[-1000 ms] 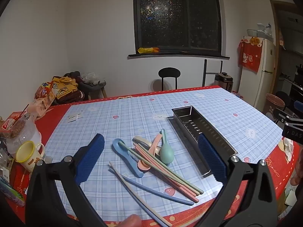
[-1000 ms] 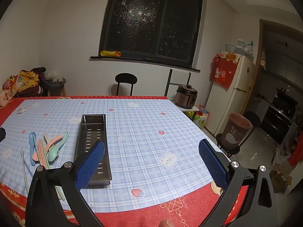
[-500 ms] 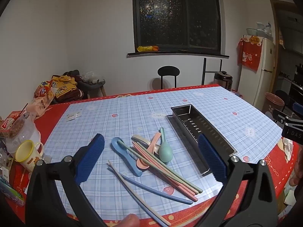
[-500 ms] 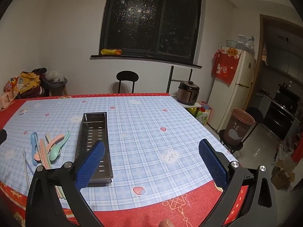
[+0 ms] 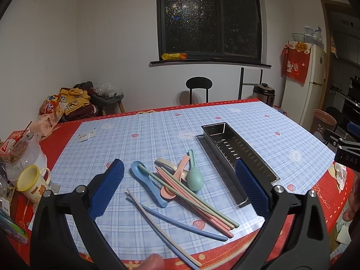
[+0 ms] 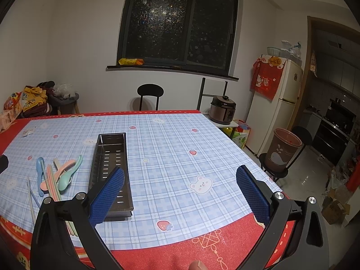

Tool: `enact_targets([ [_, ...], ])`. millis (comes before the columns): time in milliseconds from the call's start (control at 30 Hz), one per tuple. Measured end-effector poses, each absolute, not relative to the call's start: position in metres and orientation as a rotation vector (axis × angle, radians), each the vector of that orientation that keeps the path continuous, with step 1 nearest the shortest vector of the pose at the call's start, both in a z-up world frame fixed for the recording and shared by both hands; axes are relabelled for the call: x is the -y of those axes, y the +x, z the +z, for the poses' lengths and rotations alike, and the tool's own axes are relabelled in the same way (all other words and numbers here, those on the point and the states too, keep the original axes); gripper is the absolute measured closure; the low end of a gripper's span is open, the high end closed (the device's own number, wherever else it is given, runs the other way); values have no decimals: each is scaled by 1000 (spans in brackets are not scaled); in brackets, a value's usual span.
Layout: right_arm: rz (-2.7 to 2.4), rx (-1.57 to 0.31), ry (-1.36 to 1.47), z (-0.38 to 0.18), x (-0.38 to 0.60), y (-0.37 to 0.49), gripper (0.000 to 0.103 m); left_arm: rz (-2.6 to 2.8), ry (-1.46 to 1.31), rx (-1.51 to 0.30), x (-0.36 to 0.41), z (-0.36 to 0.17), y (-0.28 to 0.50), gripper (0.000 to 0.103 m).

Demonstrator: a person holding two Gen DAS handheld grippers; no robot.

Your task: Organize utensils

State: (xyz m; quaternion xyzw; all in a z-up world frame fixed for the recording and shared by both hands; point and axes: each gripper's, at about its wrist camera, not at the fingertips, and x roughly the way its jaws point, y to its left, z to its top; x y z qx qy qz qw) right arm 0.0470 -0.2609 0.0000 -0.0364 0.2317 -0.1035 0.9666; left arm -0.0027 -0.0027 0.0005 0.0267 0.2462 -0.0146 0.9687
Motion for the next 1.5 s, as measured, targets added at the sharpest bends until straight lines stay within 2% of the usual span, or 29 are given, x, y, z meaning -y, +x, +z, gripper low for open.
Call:
enact_targets([
  [1500,-115,-530,-36,-19,261,58,5,-72,33,-554,2,-12,3,5],
])
